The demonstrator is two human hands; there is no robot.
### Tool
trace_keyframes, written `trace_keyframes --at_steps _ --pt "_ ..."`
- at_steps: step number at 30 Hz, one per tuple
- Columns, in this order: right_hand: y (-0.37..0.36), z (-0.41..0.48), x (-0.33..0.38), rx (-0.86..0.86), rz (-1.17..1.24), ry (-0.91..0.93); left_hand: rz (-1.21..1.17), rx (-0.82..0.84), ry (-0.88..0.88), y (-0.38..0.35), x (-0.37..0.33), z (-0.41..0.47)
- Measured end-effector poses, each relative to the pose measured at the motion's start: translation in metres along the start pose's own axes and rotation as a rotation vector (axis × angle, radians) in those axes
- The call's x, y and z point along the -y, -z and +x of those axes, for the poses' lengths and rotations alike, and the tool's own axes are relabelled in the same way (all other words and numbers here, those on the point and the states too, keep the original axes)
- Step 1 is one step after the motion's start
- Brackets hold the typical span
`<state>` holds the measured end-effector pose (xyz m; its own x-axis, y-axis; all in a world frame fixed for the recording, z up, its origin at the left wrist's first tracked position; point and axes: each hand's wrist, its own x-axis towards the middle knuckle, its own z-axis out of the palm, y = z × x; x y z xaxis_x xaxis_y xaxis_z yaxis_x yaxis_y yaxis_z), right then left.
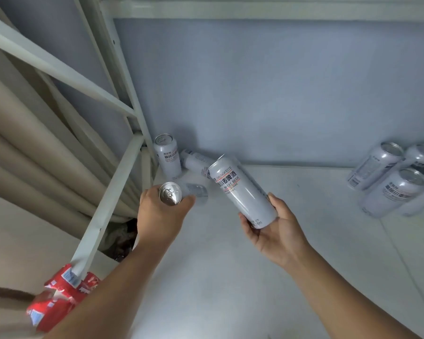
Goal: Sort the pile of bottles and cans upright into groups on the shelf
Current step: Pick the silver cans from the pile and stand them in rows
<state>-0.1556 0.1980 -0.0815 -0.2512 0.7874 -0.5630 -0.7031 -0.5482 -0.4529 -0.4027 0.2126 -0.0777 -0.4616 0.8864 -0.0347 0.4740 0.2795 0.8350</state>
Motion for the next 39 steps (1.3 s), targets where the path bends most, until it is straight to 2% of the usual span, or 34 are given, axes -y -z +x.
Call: trace_keyframes --at_steps 6,9,14,22,31,39 --pt "0.003 -0.031 0.013 0.237 -0.070 0.083 -0.013 0.121 -0.183 -0.011 -0.037 -0.017" --pt "0.014 -0.046 0.027 0.320 -0.229 0.109 -0.023 0.155 -0.265 -0.017 -0.064 -0.032" --pt "0.047 -0.064 0.049 0.203 -0.509 0.238 -0.012 0.218 -0.357 -0.040 -0.099 -0.063" --pt "0.127 -0.100 0.100 0.032 -0.633 0.417 -0.002 0.285 -0.388 -0.111 -0.138 -0.128" --pt "0.233 -0.140 0.182 -0.086 -0.757 0.500 0.014 0.333 -0.421 -0.193 -0.185 -0.211" --pt "0.276 -0.153 0.214 -0.262 -0.833 0.564 0.033 0.381 -0.397 -0.232 -0.212 -0.246"
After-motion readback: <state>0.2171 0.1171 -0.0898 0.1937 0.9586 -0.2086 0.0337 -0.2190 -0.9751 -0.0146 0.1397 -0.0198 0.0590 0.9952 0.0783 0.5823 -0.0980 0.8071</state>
